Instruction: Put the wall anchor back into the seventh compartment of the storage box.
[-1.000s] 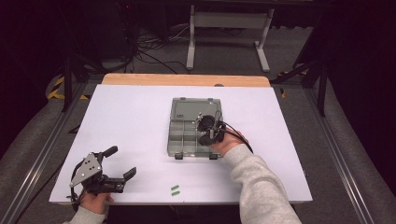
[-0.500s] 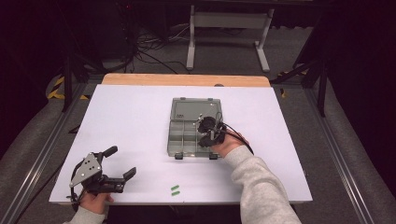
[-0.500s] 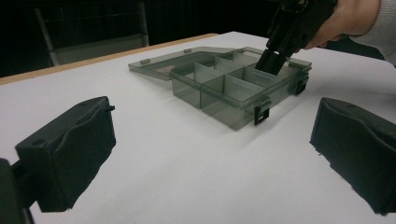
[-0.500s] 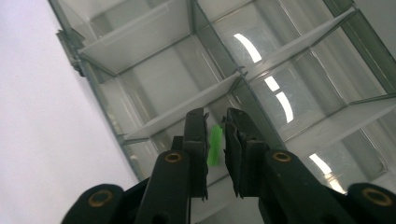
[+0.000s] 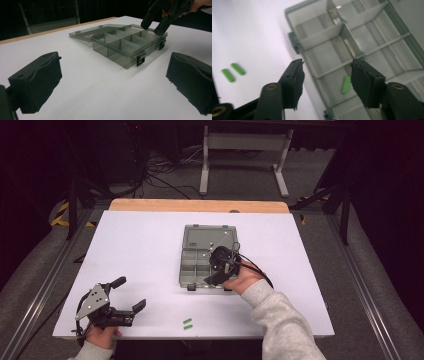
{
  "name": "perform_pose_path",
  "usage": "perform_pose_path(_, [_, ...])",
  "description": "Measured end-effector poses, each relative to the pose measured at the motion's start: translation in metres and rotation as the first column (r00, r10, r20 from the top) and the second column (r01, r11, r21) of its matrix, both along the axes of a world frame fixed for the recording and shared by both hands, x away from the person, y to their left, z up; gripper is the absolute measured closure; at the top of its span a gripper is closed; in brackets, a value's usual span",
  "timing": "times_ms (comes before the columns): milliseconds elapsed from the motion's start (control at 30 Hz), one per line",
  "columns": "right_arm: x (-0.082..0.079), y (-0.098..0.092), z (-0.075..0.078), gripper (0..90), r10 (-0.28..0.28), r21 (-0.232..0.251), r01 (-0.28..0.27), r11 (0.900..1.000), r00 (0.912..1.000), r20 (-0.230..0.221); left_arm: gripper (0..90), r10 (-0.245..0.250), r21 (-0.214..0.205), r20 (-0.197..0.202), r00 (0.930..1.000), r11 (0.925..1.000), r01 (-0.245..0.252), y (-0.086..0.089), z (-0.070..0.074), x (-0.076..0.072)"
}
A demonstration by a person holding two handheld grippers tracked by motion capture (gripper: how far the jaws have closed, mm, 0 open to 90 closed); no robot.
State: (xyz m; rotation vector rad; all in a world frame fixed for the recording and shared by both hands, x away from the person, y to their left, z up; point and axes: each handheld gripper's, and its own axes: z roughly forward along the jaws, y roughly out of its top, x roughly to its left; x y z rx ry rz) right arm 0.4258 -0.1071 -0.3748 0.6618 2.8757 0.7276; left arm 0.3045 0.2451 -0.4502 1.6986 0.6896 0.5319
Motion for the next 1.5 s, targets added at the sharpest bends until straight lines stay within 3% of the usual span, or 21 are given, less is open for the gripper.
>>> perform_pose_path(367, [-0.028, 0.020, 0.015, 21.4, 0.090, 0.034, -0.091, 0.9953, 0.9958, 0.015, 0.5, 0.000, 0.004, -0.001, 1.0000, 1.0000, 0.000, 0.000, 0.000, 0.000])
perform_pose_path(633, [-0.050, 0.038, 0.019, 20.4, 0.156, 0.028, -0.157, 0.9871, 0.9872, 0.030, 0.5, 0.001, -0.001, 0.001, 1.0000, 1.0000, -0.001, 0.000, 0.000, 0.000])
perform_pose_path(900, [-0.061, 0.050, 0.018, 20.5, 0.194, 0.028, -0.194, 0.9805, 0.9807, 0.026, 0.5, 0.000, 0.001, 0.004, 1.0000, 1.0000, 0.000, 0.000, 0.000, 0.000])
perform_pose_path(1000, [-0.062, 0.054, 0.015, 20.5, 0.196, 0.036, -0.197, 0.9797, 0.9800, 0.033, 0.5, 0.000, -0.002, 0.002, 1.0000, 1.0000, 0.000, 0.000, 0.000, 0.000])
perform_pose_path(1500, [-0.071, 0.069, -0.016, 24.3, 0.213, 0.005, -0.213, 0.9770, 0.9767, -0.025, 0.5, -0.004, 0.002, 0.005, 1.0000, 1.0000, 0.004, 0.000, 0.001, 0.000])
